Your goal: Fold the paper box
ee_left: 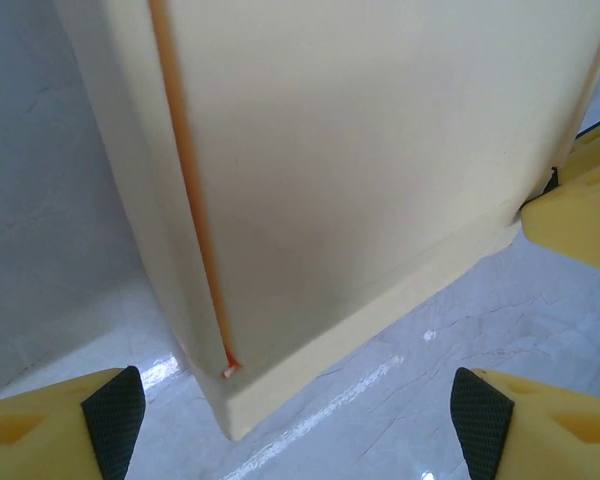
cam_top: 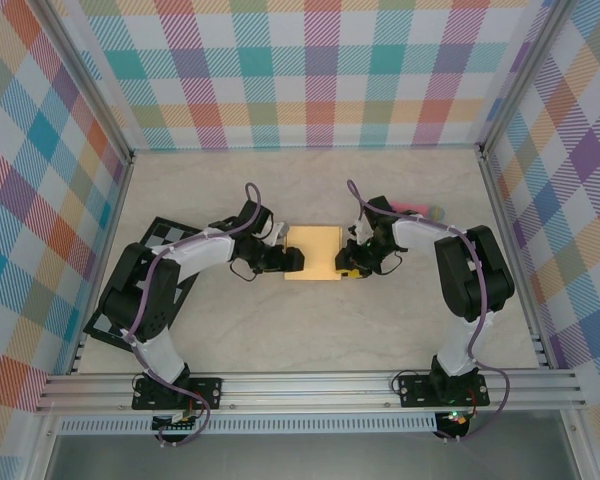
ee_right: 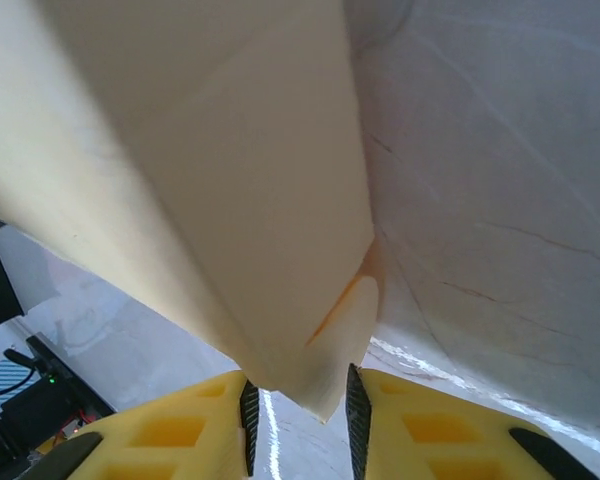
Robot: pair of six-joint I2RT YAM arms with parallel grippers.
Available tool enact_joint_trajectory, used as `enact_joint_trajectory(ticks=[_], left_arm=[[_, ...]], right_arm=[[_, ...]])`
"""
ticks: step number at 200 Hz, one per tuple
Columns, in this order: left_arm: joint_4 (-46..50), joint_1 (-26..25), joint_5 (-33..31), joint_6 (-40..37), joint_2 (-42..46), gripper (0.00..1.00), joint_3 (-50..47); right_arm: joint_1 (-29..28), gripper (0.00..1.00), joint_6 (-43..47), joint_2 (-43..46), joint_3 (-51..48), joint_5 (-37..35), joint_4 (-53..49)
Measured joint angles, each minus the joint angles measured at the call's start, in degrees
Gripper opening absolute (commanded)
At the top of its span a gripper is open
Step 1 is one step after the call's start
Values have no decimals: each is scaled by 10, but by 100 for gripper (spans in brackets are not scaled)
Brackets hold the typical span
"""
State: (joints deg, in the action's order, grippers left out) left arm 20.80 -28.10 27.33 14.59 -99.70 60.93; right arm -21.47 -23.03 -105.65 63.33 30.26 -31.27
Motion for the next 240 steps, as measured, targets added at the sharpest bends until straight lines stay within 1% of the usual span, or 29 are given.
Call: enact_joint_trajectory(ticks=[16, 45, 65, 92, 128, 211, 240], left_arm=[[7, 0, -4, -8, -1, 84, 6], [22, 0, -13, -22, -8, 85, 23], [31, 0, -19, -30, -14, 86, 35], [37, 1, -27, -39, -24, 86, 45], [48, 1, -30, -42, -36, 85, 52], [48, 5, -29, -42, -63, 84, 67], [48, 5, -28, -42, -73, 84, 75]], right_arm=[[0, 35, 2, 0, 0, -5, -3], [0, 35, 7, 2, 1, -13, -11], [0, 38, 9, 8, 4, -18, -15], [0, 38, 12, 26, 12, -28, -23], [1, 35, 14, 45, 27, -30, -24], [1, 32, 7, 29, 22, -10, 8], [1, 37, 0, 17, 16, -7, 20]])
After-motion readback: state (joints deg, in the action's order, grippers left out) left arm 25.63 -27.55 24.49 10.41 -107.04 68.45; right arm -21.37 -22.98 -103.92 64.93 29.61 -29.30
